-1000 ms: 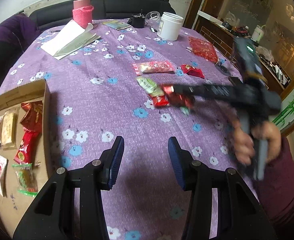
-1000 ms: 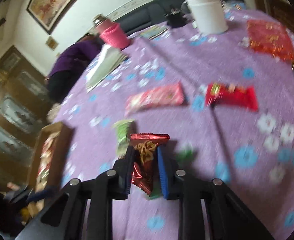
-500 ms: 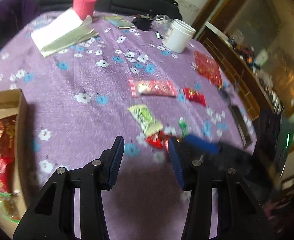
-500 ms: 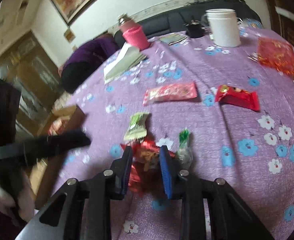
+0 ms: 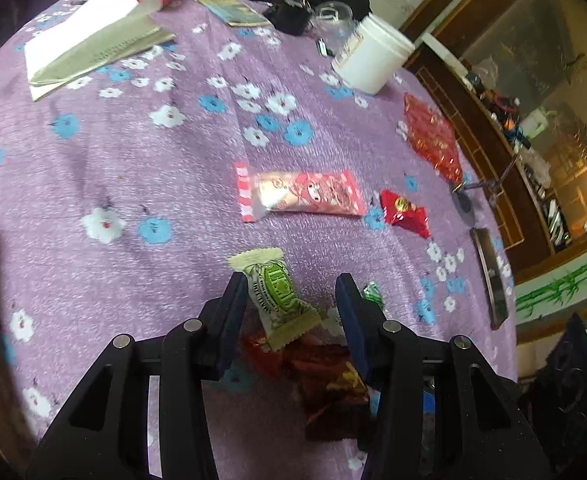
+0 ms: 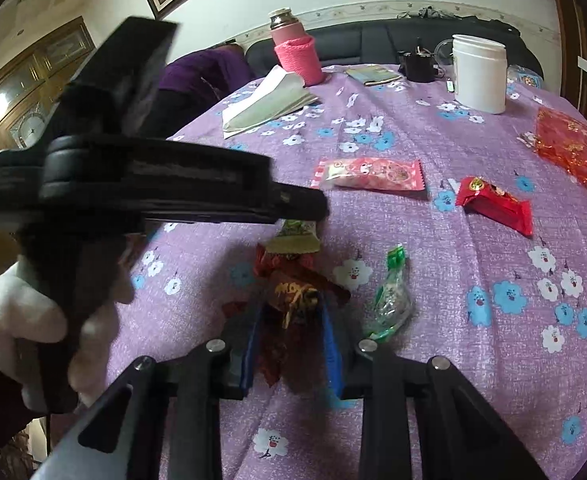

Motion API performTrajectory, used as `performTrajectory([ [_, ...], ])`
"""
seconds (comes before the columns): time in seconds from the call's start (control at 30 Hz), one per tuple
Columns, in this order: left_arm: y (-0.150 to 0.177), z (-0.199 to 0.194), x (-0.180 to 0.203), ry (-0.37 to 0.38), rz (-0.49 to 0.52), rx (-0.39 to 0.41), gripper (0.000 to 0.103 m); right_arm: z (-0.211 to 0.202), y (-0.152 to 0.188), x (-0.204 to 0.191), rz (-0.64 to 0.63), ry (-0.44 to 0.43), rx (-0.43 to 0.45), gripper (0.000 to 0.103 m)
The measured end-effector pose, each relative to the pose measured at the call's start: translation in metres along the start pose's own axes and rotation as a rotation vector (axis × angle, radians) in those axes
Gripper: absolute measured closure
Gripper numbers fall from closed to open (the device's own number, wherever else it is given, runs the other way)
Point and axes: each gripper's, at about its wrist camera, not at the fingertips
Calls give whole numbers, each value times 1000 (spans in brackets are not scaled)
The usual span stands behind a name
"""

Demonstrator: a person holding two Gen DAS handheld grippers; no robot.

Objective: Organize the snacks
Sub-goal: 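Grasp the red foil packet with the right gripper while the left grasps a green-white candy, then carry both snacks over the tray and open both grippers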

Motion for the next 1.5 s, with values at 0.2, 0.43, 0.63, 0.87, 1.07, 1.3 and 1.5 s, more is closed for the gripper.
performTrajectory([
  [0.2,5,18,16,-103,130,-41,58,3,0,-3,-8,-1,-5,59],
  [0.43,10,10,13,-115,147,-31,81,-2,2,-7,-34,-24,2,81],
  [0.63,14,-25,11,-58,110,33,81,-5,2,-5,-7,-81,3,87],
  [0.87,30,-87,6,-14,64,144,80,-13,-1,0,51,-199,21,87],
  [1.07,67,-164,-19,-84,22,277,80,-16,0,2,88,-245,18,87],
  [1.3,127,-233,-65,-219,-69,385,80,-25,0,-37,71,-224,-6,87],
  [1.5,162,-249,-102,-290,-134,391,80,-48,-11,-113,-20,-298,3,87],
])
Point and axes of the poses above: each gripper's, at about its wrist camera, not at the fingertips, and z roughly the way its jaws point, x to its right, y to its underside, and after that the axes turned 15 degrees about y, right-handed
